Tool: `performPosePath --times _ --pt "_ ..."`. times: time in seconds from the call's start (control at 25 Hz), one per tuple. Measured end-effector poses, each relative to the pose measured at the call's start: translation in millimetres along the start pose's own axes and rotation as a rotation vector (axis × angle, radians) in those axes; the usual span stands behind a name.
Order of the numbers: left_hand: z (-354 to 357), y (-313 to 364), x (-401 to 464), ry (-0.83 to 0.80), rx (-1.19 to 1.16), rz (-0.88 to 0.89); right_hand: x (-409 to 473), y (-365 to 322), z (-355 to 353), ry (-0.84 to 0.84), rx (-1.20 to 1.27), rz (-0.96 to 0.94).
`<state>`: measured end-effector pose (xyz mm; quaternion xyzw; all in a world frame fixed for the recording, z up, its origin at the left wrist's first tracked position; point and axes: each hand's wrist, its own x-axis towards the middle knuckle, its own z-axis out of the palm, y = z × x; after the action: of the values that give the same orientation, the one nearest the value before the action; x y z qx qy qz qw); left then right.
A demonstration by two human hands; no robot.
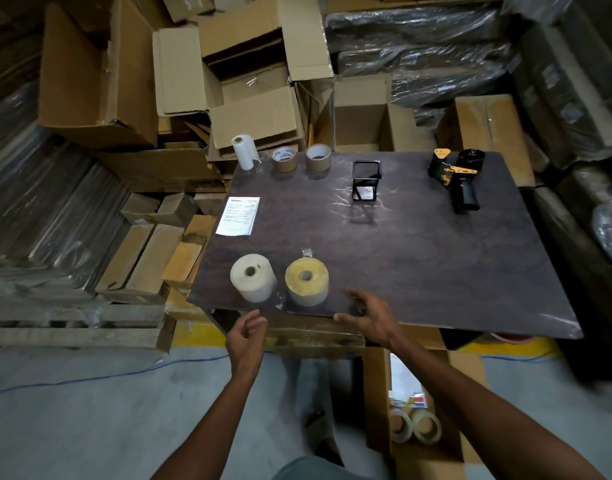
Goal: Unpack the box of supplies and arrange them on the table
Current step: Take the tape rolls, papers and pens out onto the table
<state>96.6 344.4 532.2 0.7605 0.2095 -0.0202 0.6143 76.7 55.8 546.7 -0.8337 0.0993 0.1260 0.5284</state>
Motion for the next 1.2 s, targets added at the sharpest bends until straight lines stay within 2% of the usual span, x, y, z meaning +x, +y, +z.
performPosePath --times 0.24,0.56,0.8,1.0,1.2 --pt "44 -3 -74 -0.189 0.161 0.100 -61 35 -33 0.027 -0.038 0.001" --pt "132 -43 -212 -0.320 0.237 0.114 -171 127 -94 0.033 -0.198 -0.047" --pt "175 -71 -299 -0.413 0.500 0.129 -243 210 -122 0.031 -0.167 0.115" --pt "188 -108 -314 -0.554 0.808 0.207 -274 258 -131 -0.021 -0.273 0.219" --pt "193 -124 -323 -0.668 0.922 0.182 -288 282 -117 -0.068 -0.317 0.320"
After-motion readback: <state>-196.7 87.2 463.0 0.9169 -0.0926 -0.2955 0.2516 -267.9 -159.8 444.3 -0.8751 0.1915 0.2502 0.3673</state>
